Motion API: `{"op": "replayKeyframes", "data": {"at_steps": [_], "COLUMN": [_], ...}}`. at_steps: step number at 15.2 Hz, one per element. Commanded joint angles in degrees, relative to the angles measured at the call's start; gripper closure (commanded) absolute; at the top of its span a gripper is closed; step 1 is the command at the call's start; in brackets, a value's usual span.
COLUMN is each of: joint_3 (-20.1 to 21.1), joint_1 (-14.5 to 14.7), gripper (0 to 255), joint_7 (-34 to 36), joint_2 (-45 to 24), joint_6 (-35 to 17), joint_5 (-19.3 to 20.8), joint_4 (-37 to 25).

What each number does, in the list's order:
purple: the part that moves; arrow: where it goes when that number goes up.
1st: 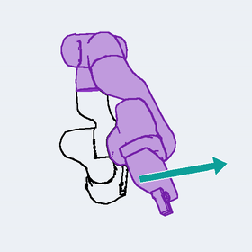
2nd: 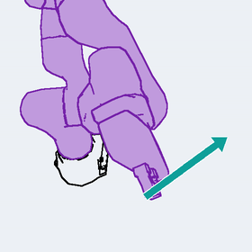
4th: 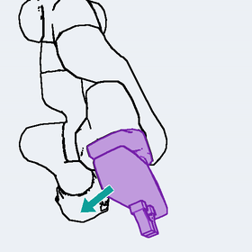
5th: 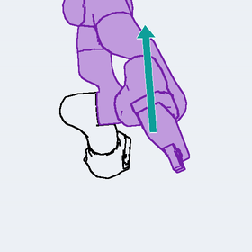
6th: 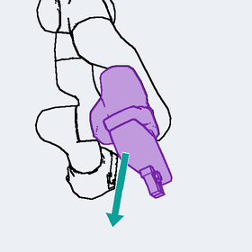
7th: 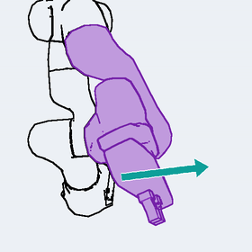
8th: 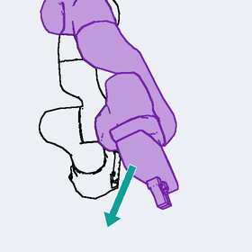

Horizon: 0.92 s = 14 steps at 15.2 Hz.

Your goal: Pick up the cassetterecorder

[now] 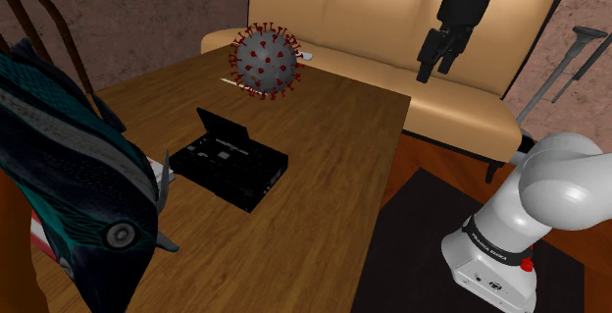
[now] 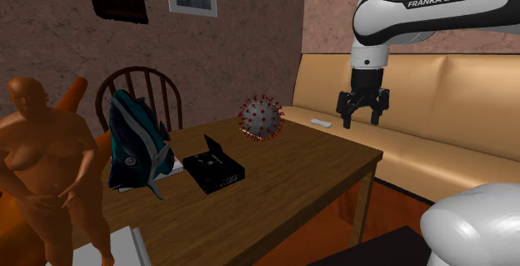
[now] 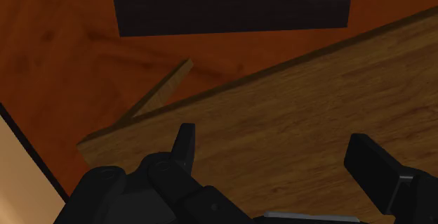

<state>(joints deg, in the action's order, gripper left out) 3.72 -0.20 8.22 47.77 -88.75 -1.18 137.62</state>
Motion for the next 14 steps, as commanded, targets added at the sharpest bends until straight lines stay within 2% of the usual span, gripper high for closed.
{"op": "replayKeyframes", "data": {"at_steps": [1,8,14], "joint_3": [0.0,8.52,15.74], "joint_1": [0.0,2.98,4.47], "gripper": [0,0,0], "joint_7": [0.0,5.18,10.06], "joint_2": [0.0,-10.42,-20.61], "joint_6": [0.0,-4.28,-6.8], "joint_5": [0.0,-2.26,-1.71], "joint_4": [0.0,-6.25,-13.66]}}
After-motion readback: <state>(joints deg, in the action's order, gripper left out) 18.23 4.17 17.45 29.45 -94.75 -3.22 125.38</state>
